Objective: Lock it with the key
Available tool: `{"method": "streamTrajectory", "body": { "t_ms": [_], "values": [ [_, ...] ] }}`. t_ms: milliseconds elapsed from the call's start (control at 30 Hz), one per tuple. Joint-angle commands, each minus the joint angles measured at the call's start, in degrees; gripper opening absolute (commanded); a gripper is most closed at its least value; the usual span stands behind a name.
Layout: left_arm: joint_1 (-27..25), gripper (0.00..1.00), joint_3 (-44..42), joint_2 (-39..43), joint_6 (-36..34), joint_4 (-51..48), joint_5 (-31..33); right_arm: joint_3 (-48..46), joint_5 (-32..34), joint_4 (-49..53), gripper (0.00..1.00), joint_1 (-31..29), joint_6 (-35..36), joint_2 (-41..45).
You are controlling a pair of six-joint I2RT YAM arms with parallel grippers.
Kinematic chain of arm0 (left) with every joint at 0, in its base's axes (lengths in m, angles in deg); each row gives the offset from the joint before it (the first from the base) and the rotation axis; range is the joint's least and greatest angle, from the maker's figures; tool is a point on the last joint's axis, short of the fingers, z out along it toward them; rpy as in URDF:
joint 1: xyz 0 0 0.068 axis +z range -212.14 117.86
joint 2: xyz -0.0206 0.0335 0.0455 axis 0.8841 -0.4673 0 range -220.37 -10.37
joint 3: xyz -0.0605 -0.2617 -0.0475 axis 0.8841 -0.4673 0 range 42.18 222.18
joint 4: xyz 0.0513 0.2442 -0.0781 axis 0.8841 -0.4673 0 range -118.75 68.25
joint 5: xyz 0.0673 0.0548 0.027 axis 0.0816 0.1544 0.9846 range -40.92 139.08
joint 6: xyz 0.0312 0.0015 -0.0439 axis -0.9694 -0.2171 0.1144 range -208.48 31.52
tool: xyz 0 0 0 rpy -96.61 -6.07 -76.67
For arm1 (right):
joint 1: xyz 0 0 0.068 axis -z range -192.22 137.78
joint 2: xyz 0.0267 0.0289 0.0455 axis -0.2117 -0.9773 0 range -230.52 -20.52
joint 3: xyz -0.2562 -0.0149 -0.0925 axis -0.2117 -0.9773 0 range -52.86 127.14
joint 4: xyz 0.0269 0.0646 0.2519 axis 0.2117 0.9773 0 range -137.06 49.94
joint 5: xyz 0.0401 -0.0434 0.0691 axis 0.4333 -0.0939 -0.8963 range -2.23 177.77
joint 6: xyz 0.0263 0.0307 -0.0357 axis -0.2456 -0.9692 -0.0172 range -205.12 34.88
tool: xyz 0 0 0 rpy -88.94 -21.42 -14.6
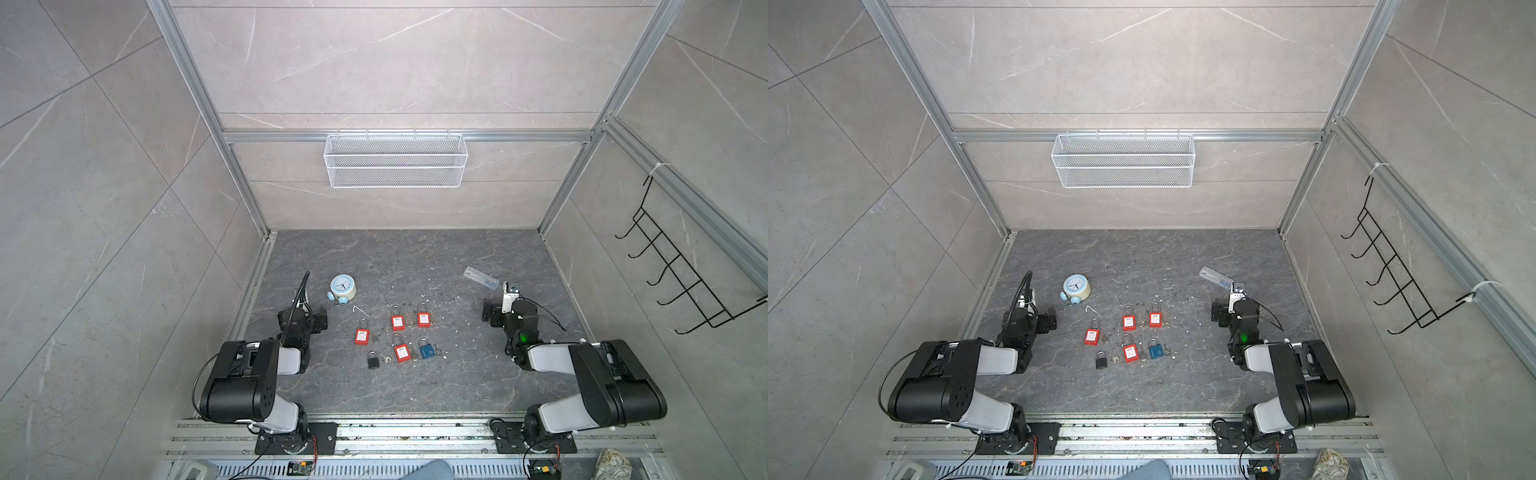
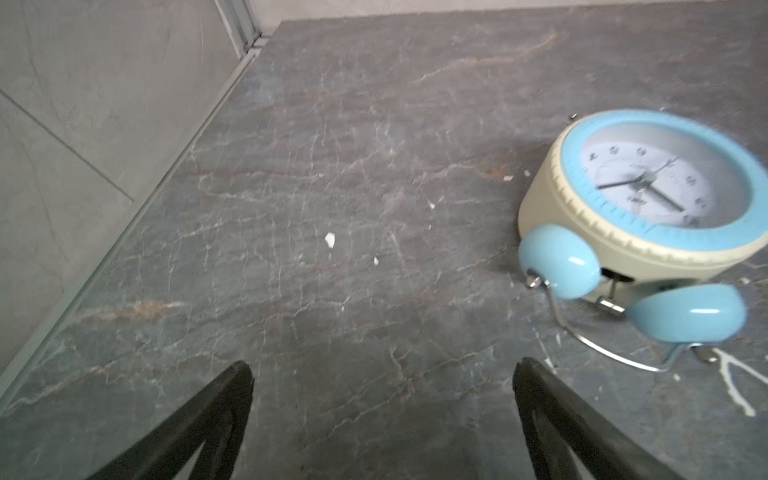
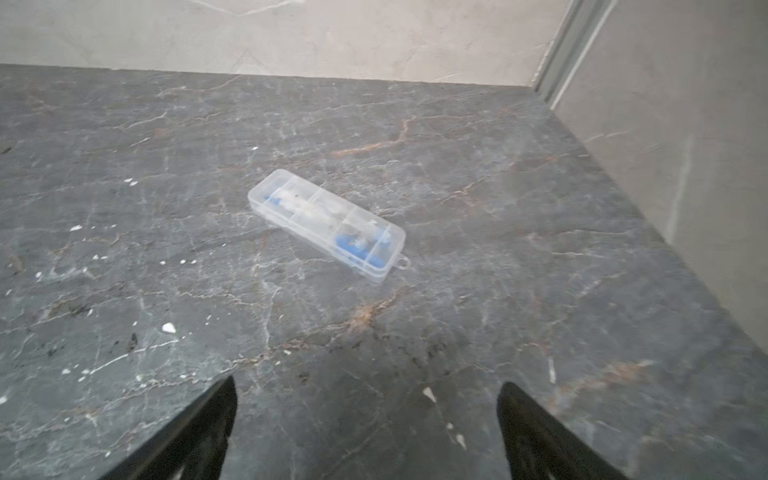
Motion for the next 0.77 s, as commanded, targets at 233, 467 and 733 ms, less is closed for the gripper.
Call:
{"method": "streamTrajectory", "body": {
  "t_ms": [233,467,733],
  "values": [
    [1.41,1.0,3.69,-0.07,0.74,0.76,-0.96,1.22,-2.06,-5.37,0.99,1.17,-1.46,-0.45],
    [1.41,1.0,3.74,0.02,0.91,0.67,-0.67,1.89,-2.79,-4.65,0.99,1.41,-1.37,-0.91],
    [1.36,1.0,3.68,0.02,0.86,0.67,-0.82,1.6,-3.16,-4.78,0.99,1.75,-1.63,-0.46]
  ]
}}
